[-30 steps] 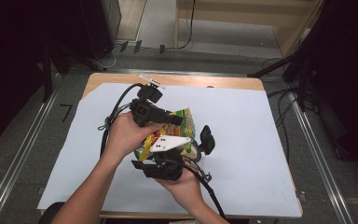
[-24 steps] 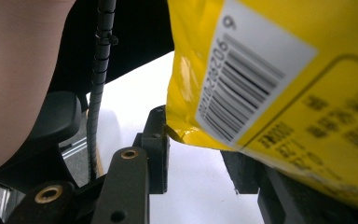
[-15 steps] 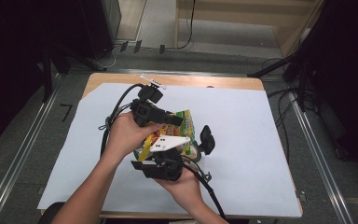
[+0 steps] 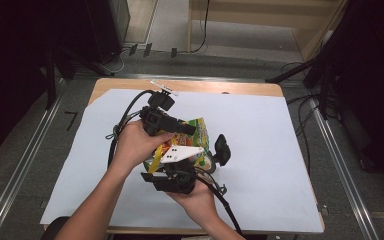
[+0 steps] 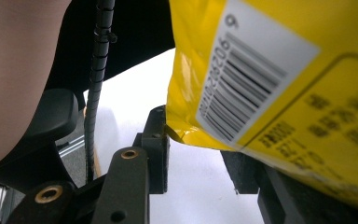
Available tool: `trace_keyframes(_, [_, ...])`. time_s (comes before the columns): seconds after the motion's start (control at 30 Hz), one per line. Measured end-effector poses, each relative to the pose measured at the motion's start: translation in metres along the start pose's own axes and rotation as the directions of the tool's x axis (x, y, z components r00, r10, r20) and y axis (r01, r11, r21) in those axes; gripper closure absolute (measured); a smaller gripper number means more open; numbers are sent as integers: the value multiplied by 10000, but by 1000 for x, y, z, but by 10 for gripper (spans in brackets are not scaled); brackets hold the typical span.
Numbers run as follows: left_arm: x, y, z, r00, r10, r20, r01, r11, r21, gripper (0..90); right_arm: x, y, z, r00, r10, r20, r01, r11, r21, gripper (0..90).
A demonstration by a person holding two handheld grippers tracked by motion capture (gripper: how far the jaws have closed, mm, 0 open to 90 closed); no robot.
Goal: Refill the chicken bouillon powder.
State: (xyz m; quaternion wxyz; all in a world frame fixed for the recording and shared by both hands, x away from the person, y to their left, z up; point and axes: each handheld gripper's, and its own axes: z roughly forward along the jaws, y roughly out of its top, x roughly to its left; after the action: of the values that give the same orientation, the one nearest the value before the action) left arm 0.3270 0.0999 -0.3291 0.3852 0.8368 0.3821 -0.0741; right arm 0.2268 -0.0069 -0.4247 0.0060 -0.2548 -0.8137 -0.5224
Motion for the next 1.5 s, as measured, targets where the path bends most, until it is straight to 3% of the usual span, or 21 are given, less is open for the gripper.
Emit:
trace_keyframes(0.67, [1,-8,2,9999,-84,99,81,9993,363,688,2,-10,7,9997,-244,-59,244,9997,57,611])
trace_keyframes(0.93, [3,-12,1,9992,-153,360,133,9982,577,696,6,-16,10,9984,-573,31,573,9984,-1,603])
trace_keyframes(1.5, [8,-21,7,9987,-369,362,329,9940,1047,700,8,-30,17,9947,-1021,75,1021,9948,64,603])
